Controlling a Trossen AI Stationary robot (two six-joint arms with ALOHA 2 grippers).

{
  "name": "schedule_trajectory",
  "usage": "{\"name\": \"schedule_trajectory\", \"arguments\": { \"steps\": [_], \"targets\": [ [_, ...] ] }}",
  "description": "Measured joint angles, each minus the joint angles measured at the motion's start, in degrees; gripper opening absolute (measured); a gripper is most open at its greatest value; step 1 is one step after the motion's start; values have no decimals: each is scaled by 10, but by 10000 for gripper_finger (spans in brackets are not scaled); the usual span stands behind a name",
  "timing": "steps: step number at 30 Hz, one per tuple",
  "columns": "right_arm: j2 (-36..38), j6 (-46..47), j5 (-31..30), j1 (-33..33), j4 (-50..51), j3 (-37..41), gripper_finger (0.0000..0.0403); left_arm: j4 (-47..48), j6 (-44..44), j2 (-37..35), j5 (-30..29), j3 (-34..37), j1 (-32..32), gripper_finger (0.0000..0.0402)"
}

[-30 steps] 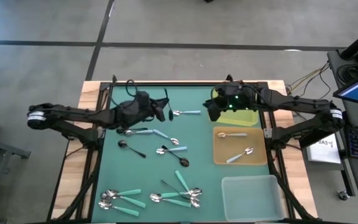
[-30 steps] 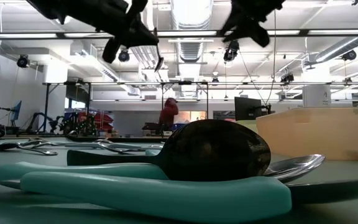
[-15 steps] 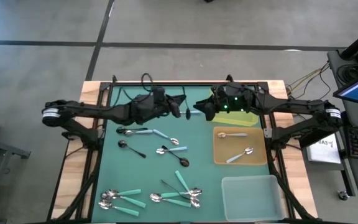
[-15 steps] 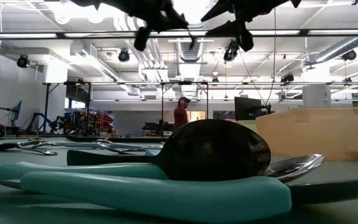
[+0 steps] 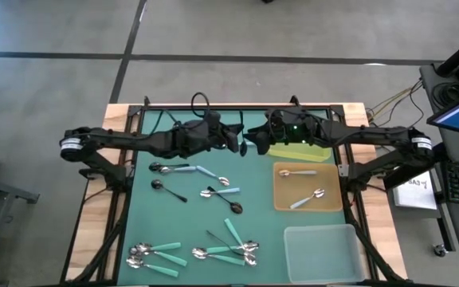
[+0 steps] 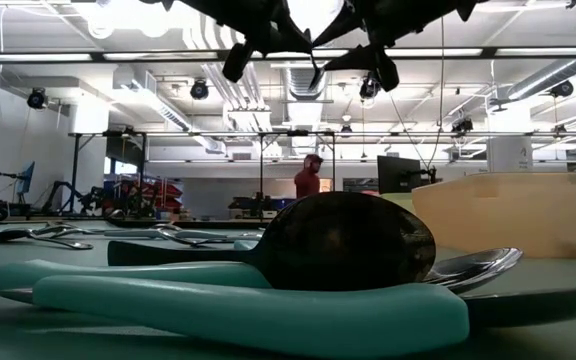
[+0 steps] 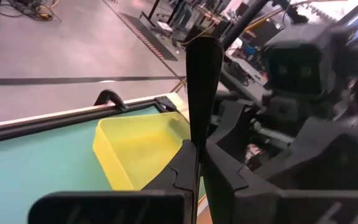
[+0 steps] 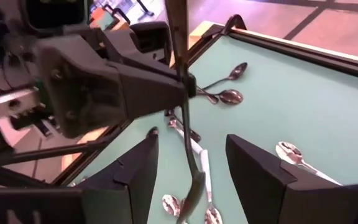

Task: Sort silverware by color (type)
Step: Put the black spoon into the yellow bin

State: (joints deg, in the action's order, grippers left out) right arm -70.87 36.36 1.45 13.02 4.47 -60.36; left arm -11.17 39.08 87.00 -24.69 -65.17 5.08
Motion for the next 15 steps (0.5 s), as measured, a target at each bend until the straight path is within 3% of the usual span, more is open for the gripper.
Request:
{"name": "schedule_trajectory", "arguments": {
  "steps": [9, 15],
  "targets": [
    [-52, -4, 0, 0, -7, -15, 165, -12, -8, 2, 2, 0, 0, 0],
    [-70, -5, 0, 0, -3, -33, 75, -7, -11, 2, 2, 0, 0, 0]
  ]
}}
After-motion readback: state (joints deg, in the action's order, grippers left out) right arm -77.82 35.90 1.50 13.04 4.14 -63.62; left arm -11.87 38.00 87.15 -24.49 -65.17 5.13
